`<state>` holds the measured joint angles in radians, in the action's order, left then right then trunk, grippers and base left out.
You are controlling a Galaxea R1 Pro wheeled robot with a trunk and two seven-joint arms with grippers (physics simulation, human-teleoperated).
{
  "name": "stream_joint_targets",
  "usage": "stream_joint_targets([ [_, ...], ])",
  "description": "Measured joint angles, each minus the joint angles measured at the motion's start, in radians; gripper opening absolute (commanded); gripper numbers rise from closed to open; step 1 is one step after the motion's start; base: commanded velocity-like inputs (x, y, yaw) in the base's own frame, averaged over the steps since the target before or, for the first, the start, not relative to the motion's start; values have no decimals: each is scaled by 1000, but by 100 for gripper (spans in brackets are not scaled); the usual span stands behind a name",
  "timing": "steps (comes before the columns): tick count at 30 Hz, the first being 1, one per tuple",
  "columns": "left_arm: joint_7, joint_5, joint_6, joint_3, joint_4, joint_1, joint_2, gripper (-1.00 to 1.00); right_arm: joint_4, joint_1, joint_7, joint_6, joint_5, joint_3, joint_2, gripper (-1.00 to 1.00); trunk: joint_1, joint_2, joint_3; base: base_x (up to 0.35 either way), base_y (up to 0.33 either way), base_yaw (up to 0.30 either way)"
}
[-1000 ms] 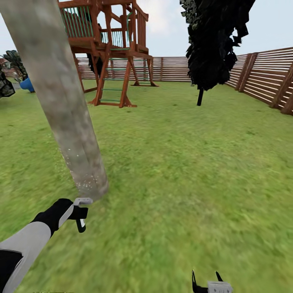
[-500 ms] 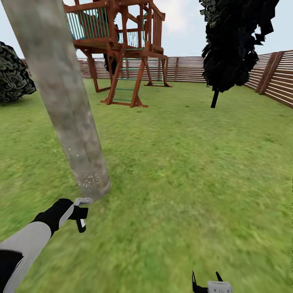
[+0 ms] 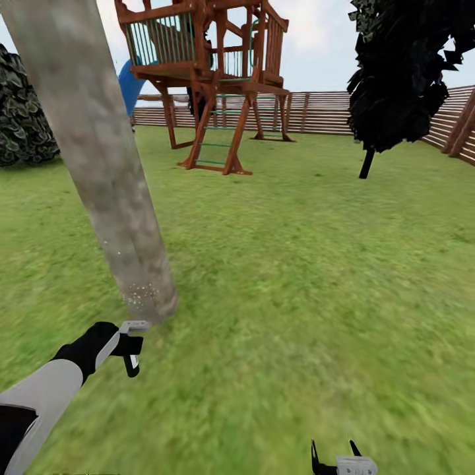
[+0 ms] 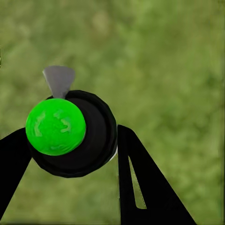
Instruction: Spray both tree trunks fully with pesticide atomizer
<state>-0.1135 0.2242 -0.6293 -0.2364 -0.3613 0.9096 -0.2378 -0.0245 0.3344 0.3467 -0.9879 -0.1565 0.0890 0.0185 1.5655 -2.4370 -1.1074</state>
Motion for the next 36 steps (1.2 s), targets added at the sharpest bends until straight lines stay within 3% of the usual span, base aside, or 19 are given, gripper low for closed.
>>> stream_joint_targets([
  [6, -2, 3, 0, 0, 0, -1, 1, -100, 0, 0, 0, 0, 0, 0, 0, 100, 0, 0, 0, 90, -194, 279],
  [11, -9, 0, 3, -4, -7, 0, 23, -100, 0, 0, 0, 0, 0, 0, 0, 100, 0, 0, 0, 2, -4, 154],
  [14, -10, -2, -13, -5, -9, 26, 19, -100, 0, 0, 0, 0, 0, 0, -1, 100, 0, 0, 0, 0, 0, 6],
  [18, -11, -13, -77, -8, -9, 111, 15, -100, 0, 0, 0, 0, 0, 0, -2, 100, 0, 0, 0, 0, 0, 0],
  [20, -41, -19, -94, -11, -8, 140, -8, -100, 0, 0, 0, 0, 0, 0, -3, 100, 0, 0, 0, 0, 0, 0],
  [21, -86, -19, -96, -12, -7, 149, -38, -100, 0, 0, 0, 0, 0, 0, -3, 100, 0, 0, 0, 0, 0, 0],
  [22, -159, -14, -98, -12, -7, 153, -90, -100, 0, 0, 0, 0, 0, 0, -3, 100, 0, 0, 0, 0, 0, 0],
  [23, -185, -28, -96, -16, -7, 153, -110, -100, 0, 0, 0, 0, 0, 0, -3, 100, 0, 0, 0, 0, 0, 0],
  [26, -205, -12, -98, -16, -9, 150, -115, -100, 0, 0, 0, 0, 0, 0, -3, 100, 0, 0, 0, 0, 0, 0],
  [29, -207, -2, -159, -14, -45, 151, -75, -100, 0, 0, 0, 0, 0, 0, -3, 100, 0, 0, 0, 0, 0, 0],
  [31, -207, -9, -210, -15, -90, 150, -69, -100, 0, 0, 0, 0, 0, 0, -3, 100, 0, 0, 0, 0, 0, 0],
  [34, -208, -23, -236, -14, -119, 151, -92, -100, 0, 0, 0, 0, 0, 0, -3, 100, 0, 0, 0, 0, 0, 0],
  [36, -208, -23, -237, -13, -120, 151, -127, -100, 0, 0, 0, 0, 0, 0, -3, 100, 0, 0, 0, 0, 0, 0],
])
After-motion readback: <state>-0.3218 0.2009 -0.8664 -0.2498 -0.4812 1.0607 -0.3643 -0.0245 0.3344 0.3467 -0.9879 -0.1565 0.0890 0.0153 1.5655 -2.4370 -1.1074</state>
